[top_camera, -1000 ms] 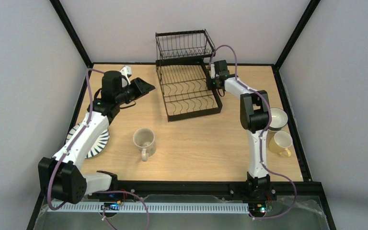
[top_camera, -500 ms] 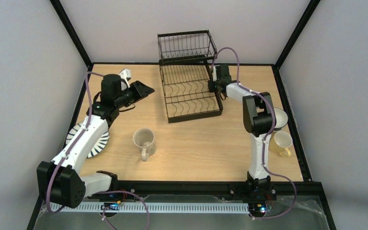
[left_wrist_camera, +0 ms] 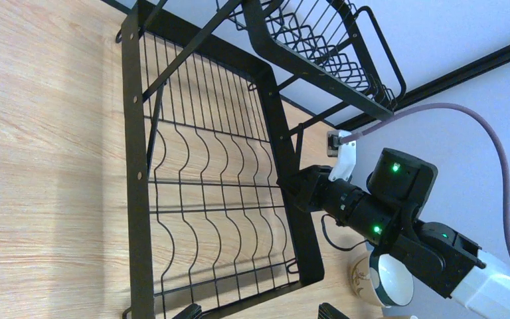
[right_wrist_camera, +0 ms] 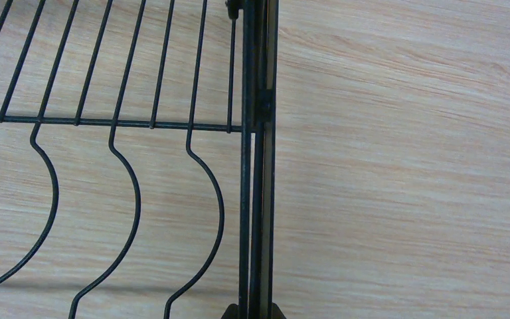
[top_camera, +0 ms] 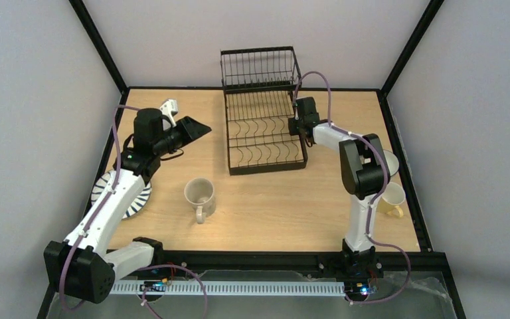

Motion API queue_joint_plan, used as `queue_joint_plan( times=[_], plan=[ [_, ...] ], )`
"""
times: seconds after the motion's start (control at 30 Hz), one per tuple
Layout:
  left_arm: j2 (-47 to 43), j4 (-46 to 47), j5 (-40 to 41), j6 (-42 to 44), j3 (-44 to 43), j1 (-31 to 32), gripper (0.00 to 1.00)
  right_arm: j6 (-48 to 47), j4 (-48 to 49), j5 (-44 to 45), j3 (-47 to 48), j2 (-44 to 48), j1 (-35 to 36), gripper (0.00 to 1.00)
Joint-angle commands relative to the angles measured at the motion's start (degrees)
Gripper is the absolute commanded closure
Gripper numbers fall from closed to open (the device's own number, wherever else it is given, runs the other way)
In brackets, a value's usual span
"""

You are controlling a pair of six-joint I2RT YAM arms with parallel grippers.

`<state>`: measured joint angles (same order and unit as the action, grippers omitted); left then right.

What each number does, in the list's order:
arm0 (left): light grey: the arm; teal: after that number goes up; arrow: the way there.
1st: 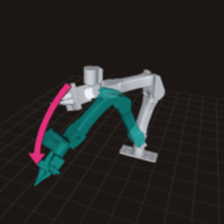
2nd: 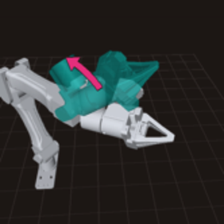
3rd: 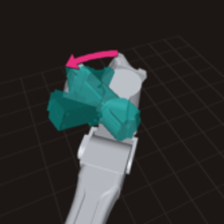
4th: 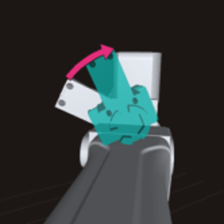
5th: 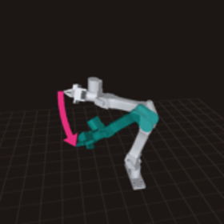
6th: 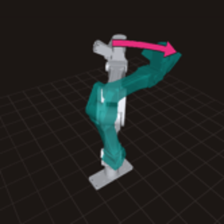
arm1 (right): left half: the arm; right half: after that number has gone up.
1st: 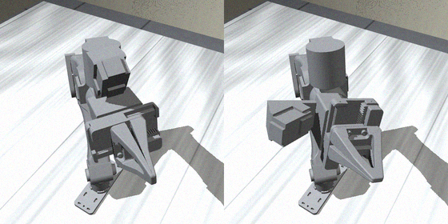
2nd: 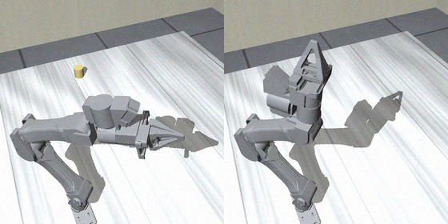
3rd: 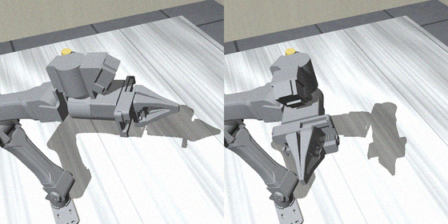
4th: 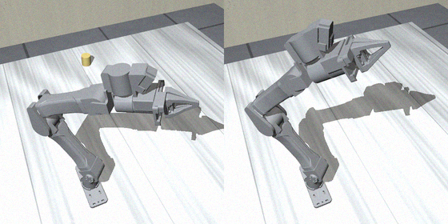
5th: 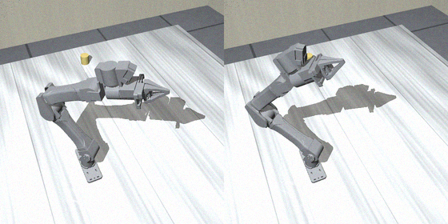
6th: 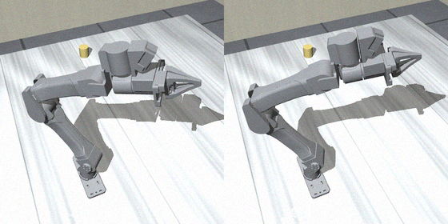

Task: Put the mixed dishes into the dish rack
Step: Move to the center of the board.

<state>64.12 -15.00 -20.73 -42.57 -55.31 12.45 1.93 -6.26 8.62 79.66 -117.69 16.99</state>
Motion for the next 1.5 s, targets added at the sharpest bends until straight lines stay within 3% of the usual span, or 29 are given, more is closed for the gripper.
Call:
queue_joint_plan(
  times=[0.0, 0.83, 1.47],
  plan=[
    [-1.7, -2.2, -0.3, 0.4, 0.6, -0.4, 0.01, 0.5, 5.1, 3.2, -1.4, 7.1, 0.9, 1.00],
    [-5.0, -8.6, 2.3, -0.9, -0.5, -0.4, 0.01, 7.7, -2.6, 2.0, -14.9, 16.8, 2.7, 1.00],
    [-13.6, -10.2, 5.5, -3.7, 7.4, -0.4, 0.01, 9.1, -1.2, 1.7, -22.0, 18.7, 4.3, 1.00]
  ],
)
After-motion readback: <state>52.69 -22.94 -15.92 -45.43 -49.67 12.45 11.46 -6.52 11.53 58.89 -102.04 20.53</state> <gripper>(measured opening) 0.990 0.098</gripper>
